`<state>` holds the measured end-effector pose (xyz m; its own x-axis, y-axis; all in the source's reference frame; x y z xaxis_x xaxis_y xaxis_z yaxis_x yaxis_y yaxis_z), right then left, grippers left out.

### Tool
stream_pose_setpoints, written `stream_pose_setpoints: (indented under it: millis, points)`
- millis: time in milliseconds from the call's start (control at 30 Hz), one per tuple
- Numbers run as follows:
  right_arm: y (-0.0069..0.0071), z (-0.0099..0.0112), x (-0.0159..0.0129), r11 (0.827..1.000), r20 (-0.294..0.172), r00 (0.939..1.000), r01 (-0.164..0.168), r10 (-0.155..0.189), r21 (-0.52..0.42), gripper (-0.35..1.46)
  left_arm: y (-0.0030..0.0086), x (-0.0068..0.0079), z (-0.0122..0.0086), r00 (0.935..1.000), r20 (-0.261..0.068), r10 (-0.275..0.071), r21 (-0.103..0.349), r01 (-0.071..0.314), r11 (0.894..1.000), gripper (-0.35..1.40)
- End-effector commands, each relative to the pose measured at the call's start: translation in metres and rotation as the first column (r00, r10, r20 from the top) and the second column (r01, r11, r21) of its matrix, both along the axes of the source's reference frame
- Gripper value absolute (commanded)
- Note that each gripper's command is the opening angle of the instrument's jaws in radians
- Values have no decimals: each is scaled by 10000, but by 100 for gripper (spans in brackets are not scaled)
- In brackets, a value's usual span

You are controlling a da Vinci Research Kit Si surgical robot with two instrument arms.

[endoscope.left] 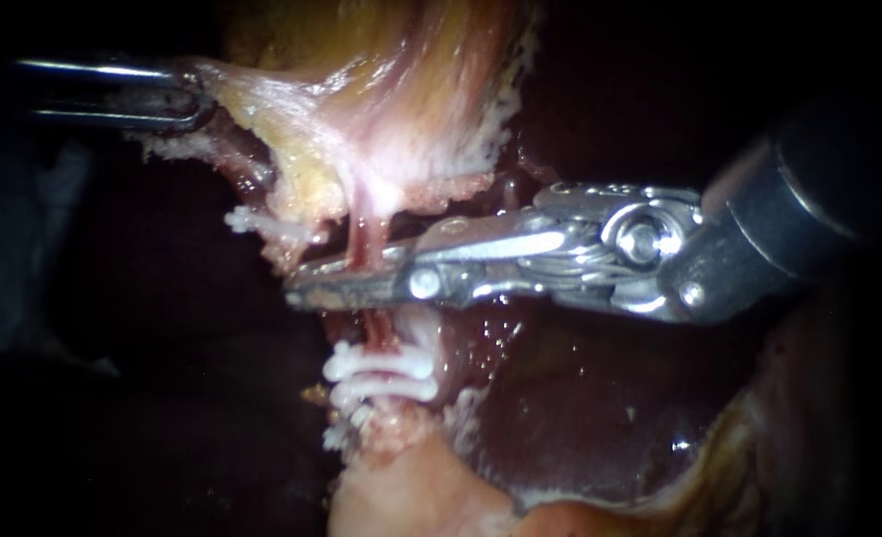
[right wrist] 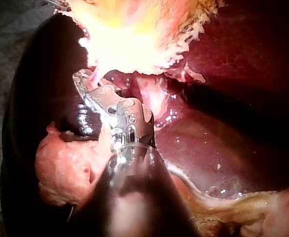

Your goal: Going back third clip right tube

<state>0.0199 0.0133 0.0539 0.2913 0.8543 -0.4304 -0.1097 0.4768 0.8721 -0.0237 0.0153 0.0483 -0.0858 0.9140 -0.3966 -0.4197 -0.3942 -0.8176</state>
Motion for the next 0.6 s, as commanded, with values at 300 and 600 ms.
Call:
stream_pose_setpoints:
  millis: [300, 600]
  points:
    - [-2, 8, 3, 9993, -737, 9966, -361, 363, 34, 42, 0, 0, 0, 10000, -6, -7, -6, 7, 10000, -35]
    - [-9, 43, 2, 9977, -753, 9964, -432, 392, -513, 46, -1, 0, 0, 10000, -10, -11, -11, 11, 10000, -35]
